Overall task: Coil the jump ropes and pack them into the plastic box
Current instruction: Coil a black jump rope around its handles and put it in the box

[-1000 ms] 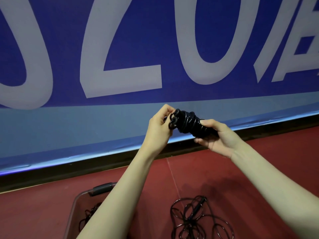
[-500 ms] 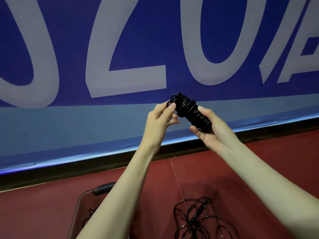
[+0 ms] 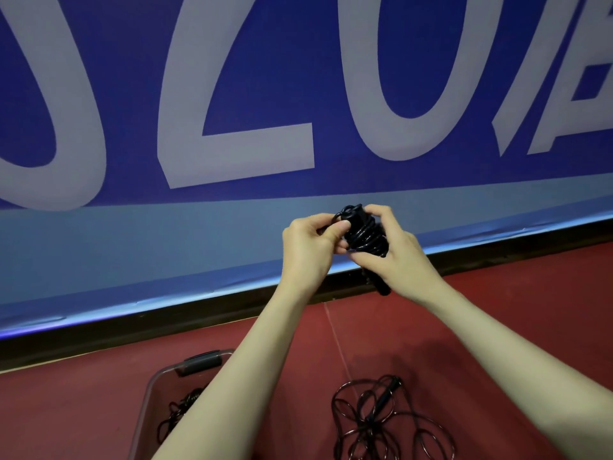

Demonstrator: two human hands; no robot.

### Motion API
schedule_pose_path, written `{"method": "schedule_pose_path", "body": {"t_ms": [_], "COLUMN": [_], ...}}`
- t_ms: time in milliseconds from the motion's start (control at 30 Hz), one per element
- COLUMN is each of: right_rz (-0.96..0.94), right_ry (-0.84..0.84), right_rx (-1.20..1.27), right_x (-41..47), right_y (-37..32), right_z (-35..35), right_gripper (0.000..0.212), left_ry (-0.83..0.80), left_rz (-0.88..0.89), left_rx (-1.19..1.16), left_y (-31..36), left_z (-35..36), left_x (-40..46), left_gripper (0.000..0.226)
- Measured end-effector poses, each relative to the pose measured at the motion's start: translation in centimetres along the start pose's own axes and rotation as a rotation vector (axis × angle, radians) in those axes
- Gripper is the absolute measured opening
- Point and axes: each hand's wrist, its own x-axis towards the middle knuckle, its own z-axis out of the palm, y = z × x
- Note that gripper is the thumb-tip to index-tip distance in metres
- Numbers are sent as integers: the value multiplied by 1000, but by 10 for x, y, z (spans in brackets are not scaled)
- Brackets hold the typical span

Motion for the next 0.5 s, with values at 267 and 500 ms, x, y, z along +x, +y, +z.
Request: {"method": "schedule_pose_path", "body": {"t_ms": [267, 500], "right_rz": [-93, -90], "right_ry": [74, 98], "right_rx": [-176, -262], "right_x": [4, 9], "right_y": [15, 18], "right_z": [6, 13], "right_gripper": [49, 50], "left_ry": [57, 189], "left_rz": [-6, 32], "left_rx": [71, 141], "left_y": [-5, -10], "left_z": [1, 9], "left_x": [4, 2], "left_gripper": [14, 8]}}
